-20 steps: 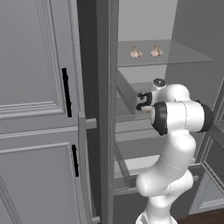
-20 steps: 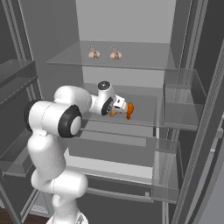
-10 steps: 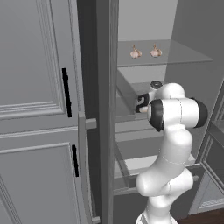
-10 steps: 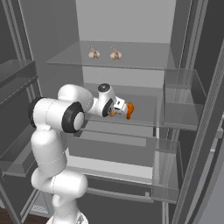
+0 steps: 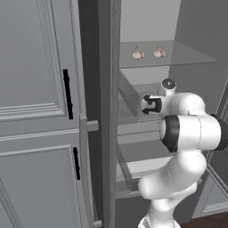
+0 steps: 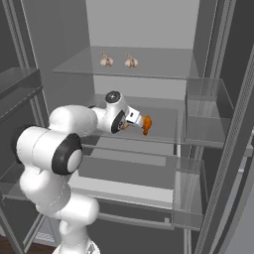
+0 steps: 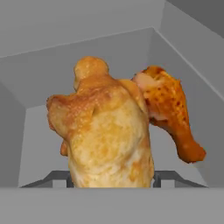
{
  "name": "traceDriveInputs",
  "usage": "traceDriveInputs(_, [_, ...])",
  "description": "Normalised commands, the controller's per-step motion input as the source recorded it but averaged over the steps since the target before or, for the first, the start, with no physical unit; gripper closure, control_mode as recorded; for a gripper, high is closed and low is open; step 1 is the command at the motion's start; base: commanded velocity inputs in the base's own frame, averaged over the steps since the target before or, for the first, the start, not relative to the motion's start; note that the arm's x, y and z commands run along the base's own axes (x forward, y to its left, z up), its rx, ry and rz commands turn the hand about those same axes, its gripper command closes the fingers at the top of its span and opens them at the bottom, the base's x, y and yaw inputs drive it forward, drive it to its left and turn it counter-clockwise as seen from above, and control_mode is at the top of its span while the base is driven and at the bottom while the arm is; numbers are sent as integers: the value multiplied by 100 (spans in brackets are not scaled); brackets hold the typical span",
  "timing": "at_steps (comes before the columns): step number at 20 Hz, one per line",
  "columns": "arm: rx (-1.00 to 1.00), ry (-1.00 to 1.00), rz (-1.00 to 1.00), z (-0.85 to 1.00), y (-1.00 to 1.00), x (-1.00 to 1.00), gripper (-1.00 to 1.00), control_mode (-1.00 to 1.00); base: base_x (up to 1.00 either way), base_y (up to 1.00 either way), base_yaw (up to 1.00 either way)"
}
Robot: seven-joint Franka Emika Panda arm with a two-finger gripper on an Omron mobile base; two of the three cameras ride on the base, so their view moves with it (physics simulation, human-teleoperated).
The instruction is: Place one garlic and one chicken drumstick in each tupperware on the nearby counter, to pack two identical lunches.
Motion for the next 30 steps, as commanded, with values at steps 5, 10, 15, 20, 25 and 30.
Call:
traceDriveInputs(5, [5,-1,-2,100,8,-100,100,-100,0,0,0])
traceDriveInputs(10, [7,2,0,100,5,-100,100,-100,0,0,0])
traceDriveInputs(15, [0,2,0,63,31,-100,100,-100,0,0,0])
traceDriveInputs(20, [-1,-5,0,-1,12,-60,100,100,-40,5,8])
traceDriveInputs(25, [0,0,0,0,0,0,100,100,-81,1,73])
traceDriveInputs(30, [0,0,0,0,0,0,100,100,-24,0,98])
